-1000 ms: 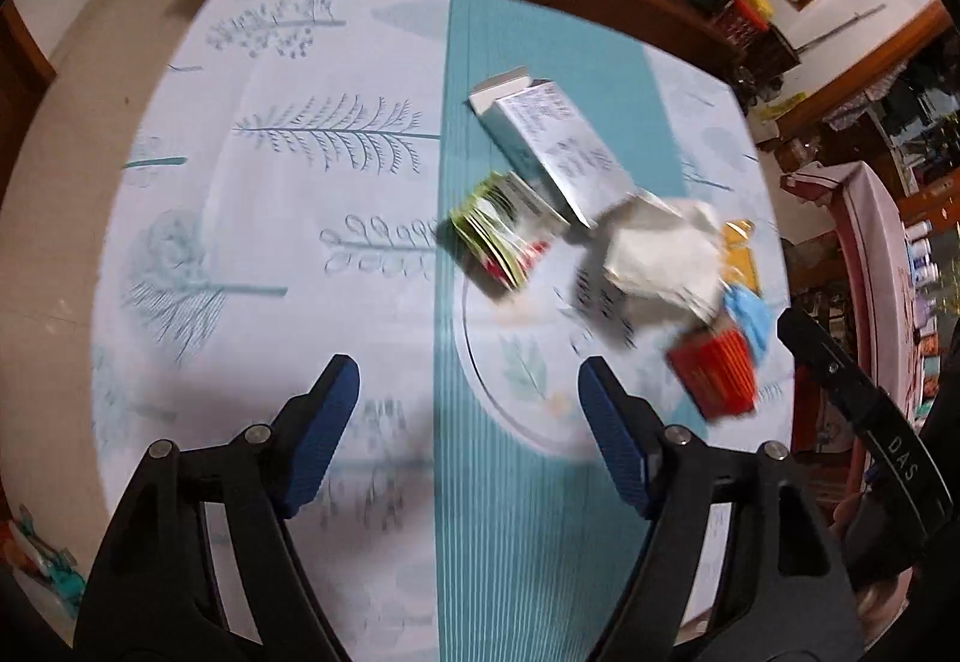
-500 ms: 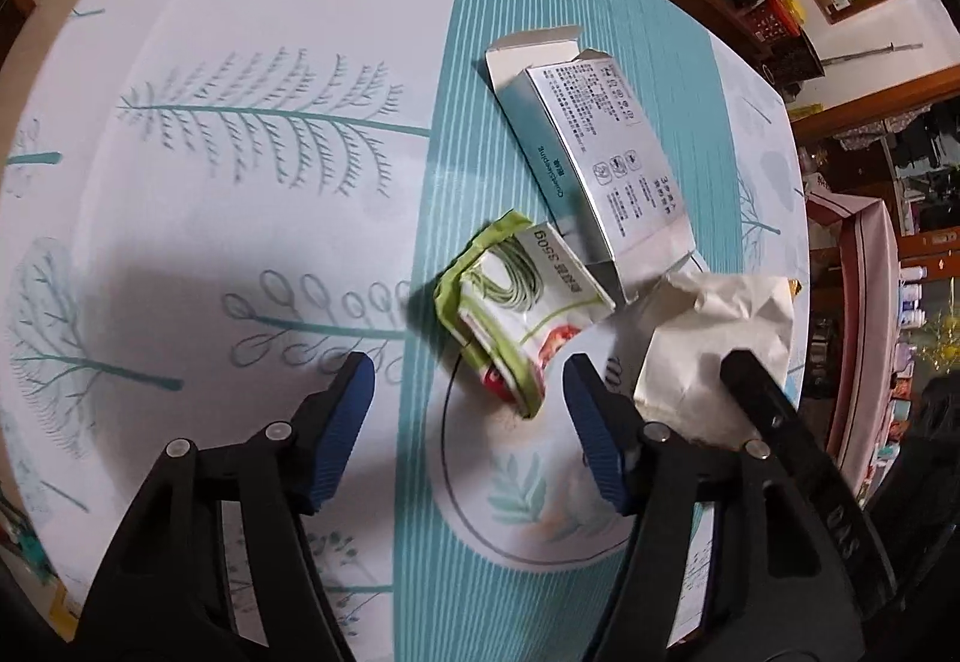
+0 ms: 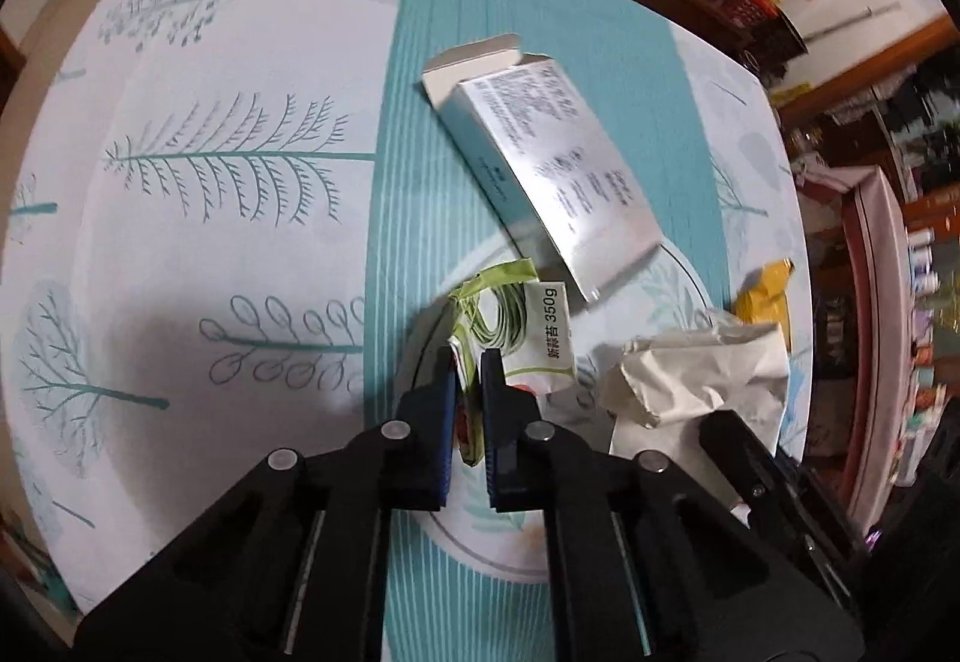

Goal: Collect trash
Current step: 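Grasp the white tissue with the right tool while the left tool grasps the green-white packet, then carry the white tissue and green-white packet down toward the bin with both tools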

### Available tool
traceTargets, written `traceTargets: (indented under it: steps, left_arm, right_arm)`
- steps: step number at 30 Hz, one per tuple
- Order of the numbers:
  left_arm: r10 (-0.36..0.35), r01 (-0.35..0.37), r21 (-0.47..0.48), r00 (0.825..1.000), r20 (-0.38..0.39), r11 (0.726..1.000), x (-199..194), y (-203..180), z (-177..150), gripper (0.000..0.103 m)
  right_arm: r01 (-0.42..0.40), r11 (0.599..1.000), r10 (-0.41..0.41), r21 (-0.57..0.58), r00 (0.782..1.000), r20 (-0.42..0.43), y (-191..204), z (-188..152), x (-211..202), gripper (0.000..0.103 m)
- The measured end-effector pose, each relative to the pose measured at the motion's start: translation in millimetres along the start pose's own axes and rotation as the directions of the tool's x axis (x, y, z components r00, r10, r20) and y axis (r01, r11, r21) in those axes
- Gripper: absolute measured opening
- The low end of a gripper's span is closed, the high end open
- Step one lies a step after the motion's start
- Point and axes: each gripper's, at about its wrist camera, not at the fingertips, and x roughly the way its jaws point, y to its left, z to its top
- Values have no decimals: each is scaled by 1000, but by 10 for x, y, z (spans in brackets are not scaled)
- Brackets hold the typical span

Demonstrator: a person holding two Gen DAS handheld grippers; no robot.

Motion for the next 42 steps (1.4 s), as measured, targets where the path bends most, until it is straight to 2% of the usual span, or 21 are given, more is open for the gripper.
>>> traceTargets:
  steps: [7, 13, 18, 26, 33, 37, 42]
  left_arm:
    - [-5, 4, 78, 1000, 14, 997, -284, -105, -423, 5]
    - [3, -7, 137, 1000, 24, 990, -596, -182, -953, 5]
    - [7, -19, 195, 998, 62, 981, -960, -303, -1454, 5]
    - [-4, -29, 266, 992, 124, 964, -1336, -805, -2474, 5]
    - [0, -46, 311, 989, 145, 949, -1441, -1306, -3452, 5]
    - [13, -63, 321, 988, 156, 945, -1488, -1562, -4019, 5]
    - [39, -89, 335, 987, 153, 938, -1518, -1739, -4502, 5]
  right_arm:
    - [-28, 999, 28, -39, 1000, 11, -49, -423, -473, 16]
    - [-35, 997, 37, -67, 999, 17, -243, -900, -940, 16]
    - [-52, 996, 54, -77, 998, 26, -510, -1331, -1348, 16]
    - [-75, 992, 80, -99, 996, 46, -1042, -2089, -2050, 16]
    - [-99, 989, 108, -110, 990, 86, -1560, -2690, -2743, 16]
    - [-118, 986, 128, -121, 989, 76, -1765, -3006, -2991, 16]
    - [-142, 985, 147, -94, 988, 50, -1971, -3323, -3130, 16]
